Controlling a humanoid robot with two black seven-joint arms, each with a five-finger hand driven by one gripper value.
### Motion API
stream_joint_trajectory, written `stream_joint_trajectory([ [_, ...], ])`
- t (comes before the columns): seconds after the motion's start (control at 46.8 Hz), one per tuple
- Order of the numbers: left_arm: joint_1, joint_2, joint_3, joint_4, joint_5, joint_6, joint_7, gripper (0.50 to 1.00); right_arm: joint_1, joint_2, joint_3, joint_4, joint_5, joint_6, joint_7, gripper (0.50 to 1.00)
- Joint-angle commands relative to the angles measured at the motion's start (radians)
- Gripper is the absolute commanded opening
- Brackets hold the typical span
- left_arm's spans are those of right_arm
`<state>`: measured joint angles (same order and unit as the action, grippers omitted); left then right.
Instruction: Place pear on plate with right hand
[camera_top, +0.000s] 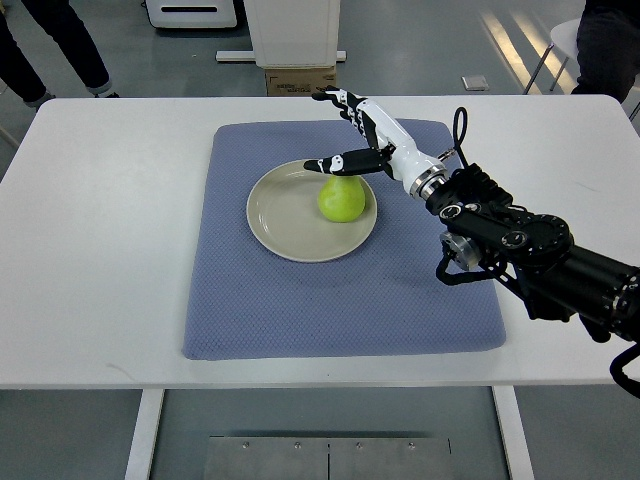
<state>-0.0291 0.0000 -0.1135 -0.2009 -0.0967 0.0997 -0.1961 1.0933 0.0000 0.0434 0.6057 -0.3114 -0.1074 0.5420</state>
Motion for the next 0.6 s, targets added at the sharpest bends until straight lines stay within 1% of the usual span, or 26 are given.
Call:
stream_joint_trajectory([
  [0.0,0.0,0.0,0.0,0.0,0.0,0.0,0.0,1.0,-0.006,-0.003,0.042,-0.007,0.001,-0.001,-0.017,1.0],
  [0.086,0.0,0.0,0.0,0.0,0.0,0.0,0.0,1.0,-0.015,-0.023,0.095,-0.021,0.001,-0.017,-0.031,1.0],
  [0.171,0.0,0.0,0.0,0.0,0.0,0.0,0.0,1.0,-0.016,-0.044,0.147,-0.04,0.001,-0.021,-0.031,1.0],
  [0.235,0.0,0.0,0.0,0.0,0.0,0.0,0.0,1.0,-0.026,-0.087,0.197,-0.041,0.005,-0.026,-0.03,1.0],
  [0.299,0.0,0.0,0.0,0.0,0.0,0.0,0.0,1.0,-0.061,-0.129,0.269,-0.041,0.026,-0.035,-0.033,1.0],
  [0.385,0.0,0.0,0.0,0.0,0.0,0.0,0.0,1.0,-0.105,-0.144,0.361,-0.041,0.067,-0.04,-0.043,1.0],
  [0.428,0.0,0.0,0.0,0.0,-0.001,0.0,0.0,1.0,-0.116,-0.15,0.416,-0.043,0.107,-0.04,-0.062,1.0],
  [0.534,0.0,0.0,0.0,0.0,0.0,0.0,0.0,1.0,-0.17,-0.158,0.503,-0.057,0.215,-0.023,-0.148,1.0],
  [0.577,0.0,0.0,0.0,0.0,0.0,0.0,0.0,1.0,-0.181,-0.16,0.507,-0.058,0.235,-0.021,-0.162,1.0],
])
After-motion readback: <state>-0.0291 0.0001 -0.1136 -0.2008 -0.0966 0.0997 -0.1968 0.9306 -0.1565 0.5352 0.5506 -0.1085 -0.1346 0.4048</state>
